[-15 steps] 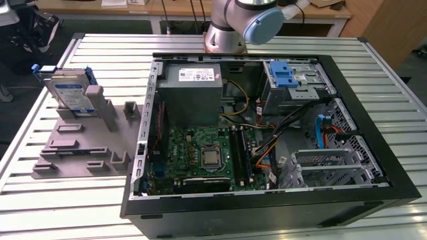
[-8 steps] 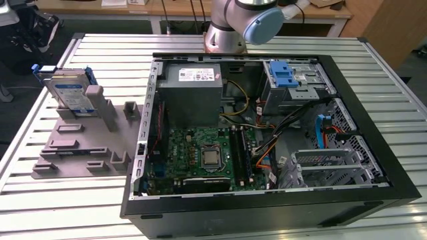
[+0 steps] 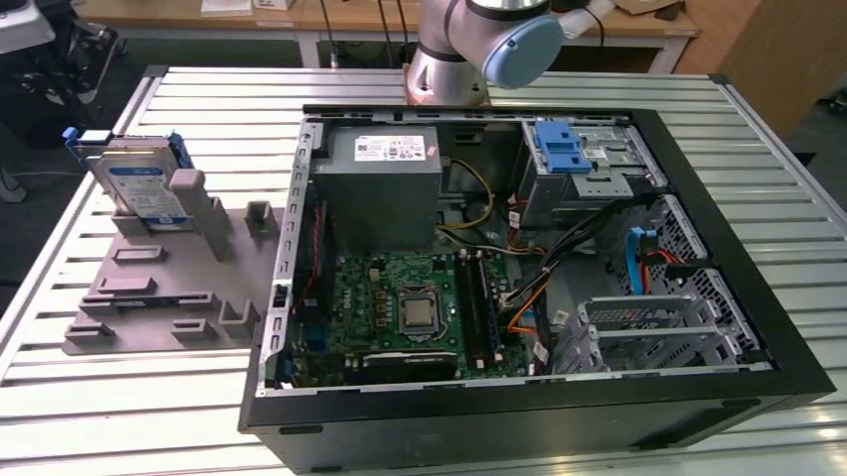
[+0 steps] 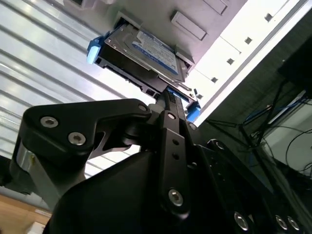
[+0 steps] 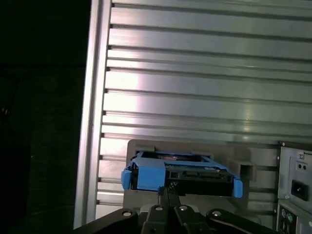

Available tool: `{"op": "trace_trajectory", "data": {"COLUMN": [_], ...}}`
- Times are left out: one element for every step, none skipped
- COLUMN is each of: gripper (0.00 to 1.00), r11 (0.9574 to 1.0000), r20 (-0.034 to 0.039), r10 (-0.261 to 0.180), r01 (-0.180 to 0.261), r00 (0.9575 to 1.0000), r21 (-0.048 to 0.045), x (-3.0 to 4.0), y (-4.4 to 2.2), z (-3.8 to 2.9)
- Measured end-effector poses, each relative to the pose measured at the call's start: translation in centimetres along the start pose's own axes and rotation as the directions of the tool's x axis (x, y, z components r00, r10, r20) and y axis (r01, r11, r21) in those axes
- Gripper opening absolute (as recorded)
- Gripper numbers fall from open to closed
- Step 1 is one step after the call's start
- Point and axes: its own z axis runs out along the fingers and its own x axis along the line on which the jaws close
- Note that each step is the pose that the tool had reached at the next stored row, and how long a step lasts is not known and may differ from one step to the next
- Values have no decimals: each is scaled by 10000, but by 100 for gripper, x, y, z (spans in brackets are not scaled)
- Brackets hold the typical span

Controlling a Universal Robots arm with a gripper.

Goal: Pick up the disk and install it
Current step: 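Pick up the disk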

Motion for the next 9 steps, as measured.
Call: {"op": "trace_trajectory", "data": {"gripper": [11, 11, 11, 11, 11, 11, 11, 11, 11], "r11": [9998, 9993, 9985, 9974, 9958, 9940, 9919, 9894, 9867], "r20": [-8, -15, -22, -30, -38, -46, -53, -61, -68], "r10": [-179, -365, -539, -723, -915, -1092, -1271, -1449, -1626], "r01": [179, 365, 539, 723, 914, 1092, 1271, 1449, 1626], "r00": [9998, 9993, 9985, 9974, 9958, 9940, 9919, 9894, 9867], "r21": [-1, -3, -5, -7, -9, -10, -13, -15, -18], "x": [0, 0, 0, 0, 0, 0, 0, 0, 0], "y": [0, 0, 0, 0, 0, 0, 0, 0, 0], "z": [1, 2, 3, 4, 5, 5, 6, 7, 8]}}
